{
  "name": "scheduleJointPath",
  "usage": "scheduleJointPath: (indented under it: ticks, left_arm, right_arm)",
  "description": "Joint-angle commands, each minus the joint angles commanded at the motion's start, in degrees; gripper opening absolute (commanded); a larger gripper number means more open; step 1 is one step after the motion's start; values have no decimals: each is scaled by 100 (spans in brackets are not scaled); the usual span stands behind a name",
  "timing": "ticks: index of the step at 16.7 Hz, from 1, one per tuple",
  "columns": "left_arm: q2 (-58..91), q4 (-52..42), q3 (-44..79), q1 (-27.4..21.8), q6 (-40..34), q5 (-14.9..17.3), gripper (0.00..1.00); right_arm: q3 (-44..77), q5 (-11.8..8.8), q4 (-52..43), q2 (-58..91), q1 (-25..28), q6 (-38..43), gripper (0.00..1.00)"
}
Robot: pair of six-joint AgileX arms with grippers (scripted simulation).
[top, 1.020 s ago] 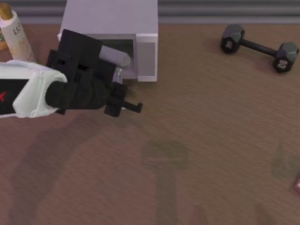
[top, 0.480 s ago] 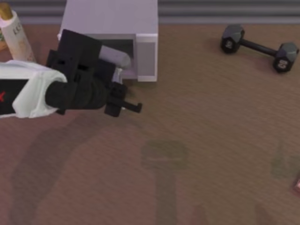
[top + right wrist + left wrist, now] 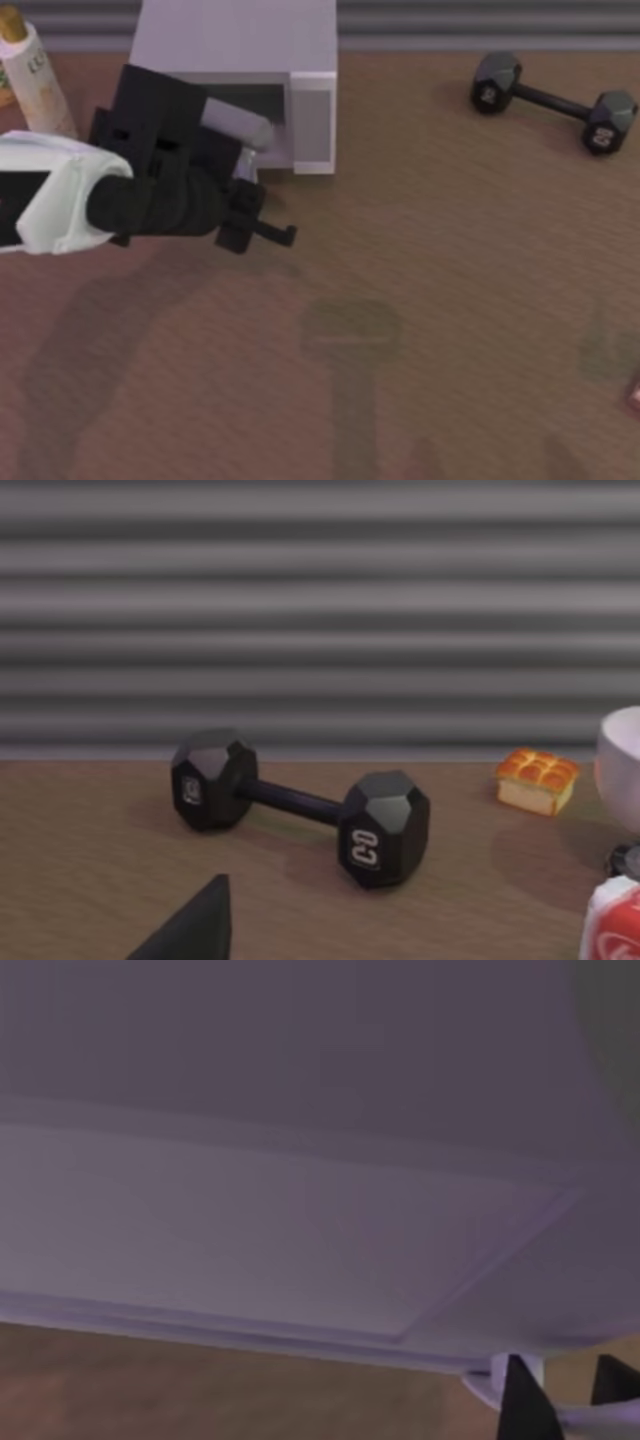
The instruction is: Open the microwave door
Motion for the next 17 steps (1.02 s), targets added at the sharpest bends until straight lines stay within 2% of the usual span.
scheduleJointPath:
  ticks: [4, 17]
  left_arm:
    - [-81, -11, -109, 116, 250, 179, 0]
    - [-82, -11, -110, 117, 253, 181, 0]
  right_arm:
    - [0, 0, 0, 0, 0, 0, 100]
    - [0, 0, 0, 0, 0, 0, 100]
